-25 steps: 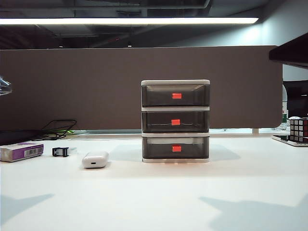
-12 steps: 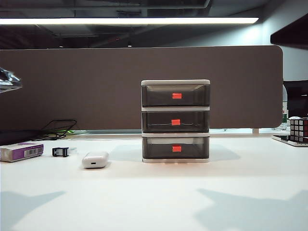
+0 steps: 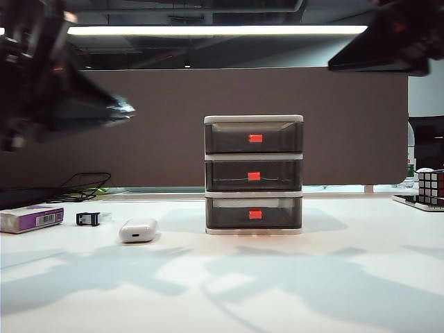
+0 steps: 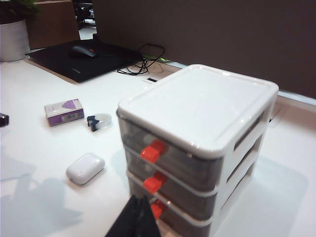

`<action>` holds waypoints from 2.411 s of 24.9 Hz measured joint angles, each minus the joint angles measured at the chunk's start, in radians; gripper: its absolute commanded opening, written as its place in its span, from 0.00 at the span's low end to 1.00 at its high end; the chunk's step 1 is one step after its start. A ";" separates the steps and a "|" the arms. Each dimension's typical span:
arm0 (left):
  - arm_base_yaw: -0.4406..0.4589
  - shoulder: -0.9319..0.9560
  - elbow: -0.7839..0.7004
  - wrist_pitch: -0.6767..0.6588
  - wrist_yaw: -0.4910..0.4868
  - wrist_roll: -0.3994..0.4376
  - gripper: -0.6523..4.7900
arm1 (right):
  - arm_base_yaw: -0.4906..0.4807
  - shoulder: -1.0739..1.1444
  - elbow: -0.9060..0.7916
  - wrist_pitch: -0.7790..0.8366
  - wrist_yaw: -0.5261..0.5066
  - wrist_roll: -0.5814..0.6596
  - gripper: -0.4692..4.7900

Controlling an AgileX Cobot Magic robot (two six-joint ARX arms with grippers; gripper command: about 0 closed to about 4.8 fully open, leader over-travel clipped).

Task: Open the second layer of the drawer on the table, pick up the earphone case on the table and put it in, and finally close the drawer.

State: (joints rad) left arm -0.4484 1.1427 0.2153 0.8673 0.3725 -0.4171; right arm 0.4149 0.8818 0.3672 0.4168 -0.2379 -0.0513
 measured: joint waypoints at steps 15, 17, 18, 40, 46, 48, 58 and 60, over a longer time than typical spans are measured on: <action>-0.144 0.465 0.237 0.216 -0.010 -0.058 0.30 | -0.021 0.551 0.487 0.041 -0.025 -0.054 0.08; -0.192 0.465 0.237 0.218 -0.115 -0.042 0.31 | -0.021 0.597 0.533 0.042 -0.032 -0.055 0.08; -0.215 0.465 0.237 0.218 -0.162 -0.034 0.34 | -0.021 0.605 0.542 0.041 -0.032 -0.055 0.08; -0.535 0.940 0.511 0.559 -0.786 -0.404 0.49 | -0.028 0.728 0.616 0.004 -0.052 -0.163 0.08; -0.535 0.943 0.507 0.559 -0.822 -0.422 0.62 | -0.029 0.731 0.616 0.005 -0.054 -0.175 0.08; -0.537 0.943 0.507 0.559 -0.874 -0.422 0.62 | -0.029 0.732 0.616 0.004 -0.054 -0.187 0.08; -0.536 0.946 0.507 0.545 -1.018 -0.452 0.61 | -0.028 0.795 0.656 0.011 -0.054 -0.193 0.08; -0.536 0.946 0.507 0.538 -1.020 -0.453 0.61 | -0.028 0.812 0.655 0.011 -0.055 -0.189 0.08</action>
State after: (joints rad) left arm -0.9840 2.0892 0.7219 1.4055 -0.6472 -0.8700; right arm 0.3866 1.6936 1.0225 0.4274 -0.2928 -0.2401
